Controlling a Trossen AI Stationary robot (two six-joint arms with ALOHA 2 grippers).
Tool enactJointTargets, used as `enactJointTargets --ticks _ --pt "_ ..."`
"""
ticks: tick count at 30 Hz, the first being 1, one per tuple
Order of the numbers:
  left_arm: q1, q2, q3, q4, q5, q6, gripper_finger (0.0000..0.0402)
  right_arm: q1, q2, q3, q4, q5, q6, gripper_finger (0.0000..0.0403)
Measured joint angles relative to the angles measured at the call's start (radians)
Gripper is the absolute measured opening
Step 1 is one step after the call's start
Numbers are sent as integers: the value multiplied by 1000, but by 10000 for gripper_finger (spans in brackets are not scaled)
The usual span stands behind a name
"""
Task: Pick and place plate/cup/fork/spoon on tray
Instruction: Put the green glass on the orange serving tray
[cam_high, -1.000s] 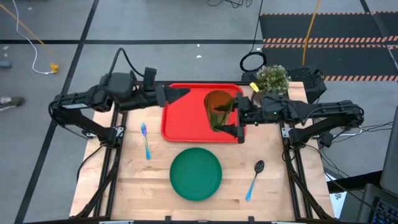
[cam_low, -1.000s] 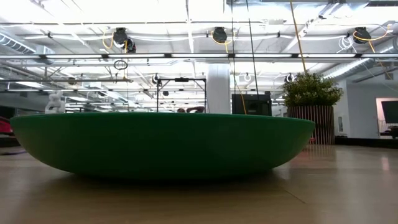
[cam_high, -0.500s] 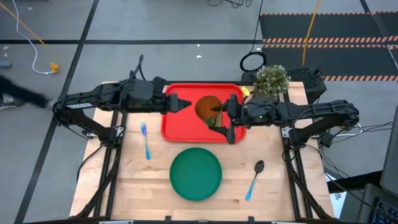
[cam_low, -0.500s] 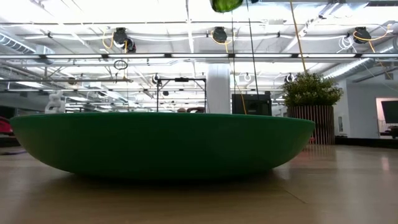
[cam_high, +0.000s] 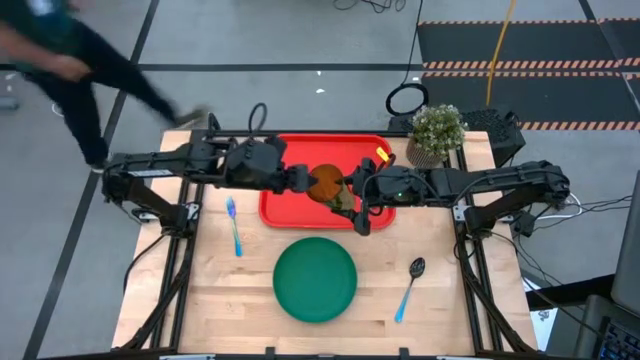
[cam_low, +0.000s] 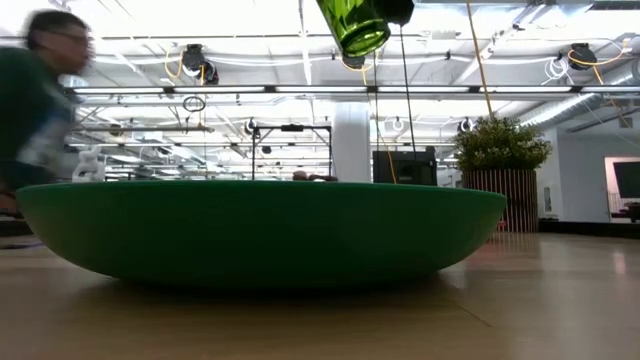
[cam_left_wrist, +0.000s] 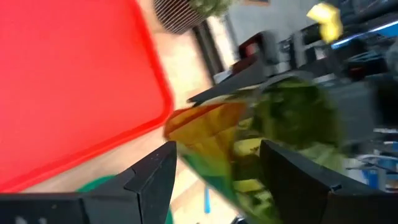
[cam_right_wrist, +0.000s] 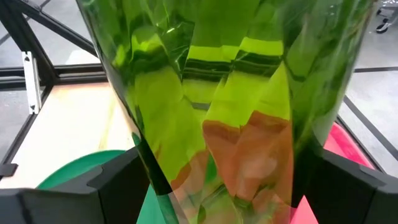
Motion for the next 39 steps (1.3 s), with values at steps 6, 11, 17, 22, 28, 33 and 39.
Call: enactJointTargets --ticks 6,11,17,22,28,33,39 --pt "2 27 -1 -22 8 -3 224 0 0 0 -2 2 0 343" --pt "6 28 1 -14 8 -2 166 0 0 0 -17 3 0 343" --pt "8 29 -1 -7 9 25 67 0 0 0 -38 -3 0 343" --pt "9 31 -3 -36 17 42 12 2 -3 0 -55 0 11 353" --pt "26 30 -1 -5 140 45 14 5 -11 0 -40 -32 35 395" --pt "34 30 -1 1 170 69 8 7 -14 0 -52 -85 40 398" --pt "49 29 -1 -10 167 101 7 8 -47 0 -118 -78 93 399"
